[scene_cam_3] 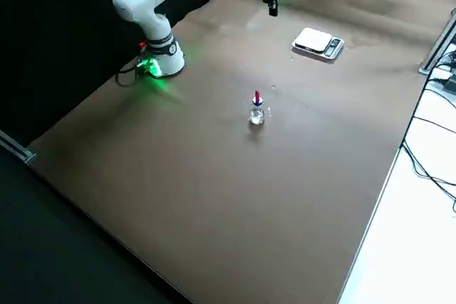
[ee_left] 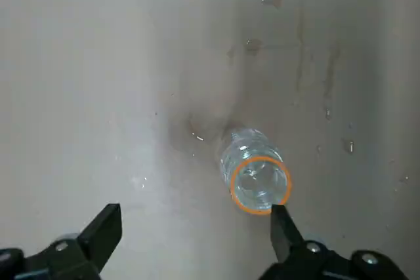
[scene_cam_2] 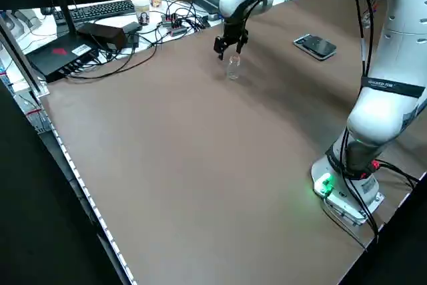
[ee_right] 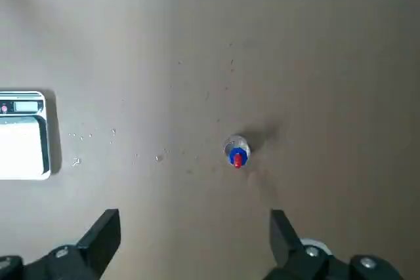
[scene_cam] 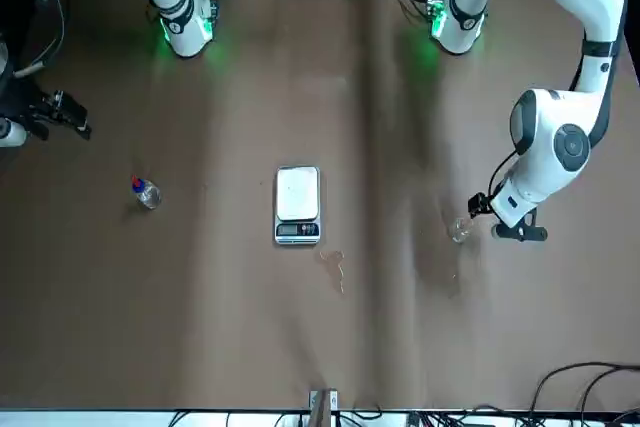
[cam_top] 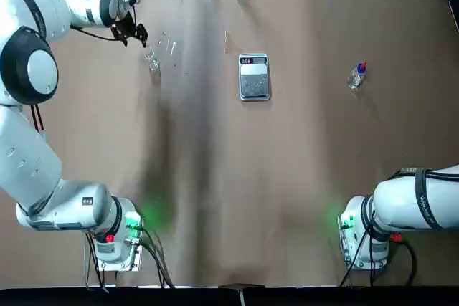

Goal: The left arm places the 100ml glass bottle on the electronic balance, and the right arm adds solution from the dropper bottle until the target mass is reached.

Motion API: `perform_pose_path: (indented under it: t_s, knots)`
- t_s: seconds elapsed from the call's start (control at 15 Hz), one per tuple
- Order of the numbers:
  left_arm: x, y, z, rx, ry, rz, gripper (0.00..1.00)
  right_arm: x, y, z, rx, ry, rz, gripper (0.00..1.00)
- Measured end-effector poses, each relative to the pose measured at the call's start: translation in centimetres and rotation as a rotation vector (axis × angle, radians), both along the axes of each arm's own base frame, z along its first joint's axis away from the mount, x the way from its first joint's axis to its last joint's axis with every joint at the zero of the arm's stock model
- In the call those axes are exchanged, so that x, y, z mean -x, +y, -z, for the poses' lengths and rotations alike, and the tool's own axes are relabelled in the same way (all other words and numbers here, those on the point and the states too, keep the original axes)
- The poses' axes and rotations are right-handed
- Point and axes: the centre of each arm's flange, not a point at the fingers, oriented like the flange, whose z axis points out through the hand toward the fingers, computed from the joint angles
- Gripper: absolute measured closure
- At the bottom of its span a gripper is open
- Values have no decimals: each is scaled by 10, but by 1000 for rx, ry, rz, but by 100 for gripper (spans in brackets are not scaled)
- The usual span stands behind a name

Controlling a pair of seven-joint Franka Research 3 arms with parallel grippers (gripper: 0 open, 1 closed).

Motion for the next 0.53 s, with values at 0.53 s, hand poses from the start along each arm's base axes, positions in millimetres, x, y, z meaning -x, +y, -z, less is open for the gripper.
perform_pose_path:
  t_s: [0.53]
  knots:
    - [10, -40, 22, 14, -38, 2, 0, 0, 1, 0, 0, 1, -3, 0]
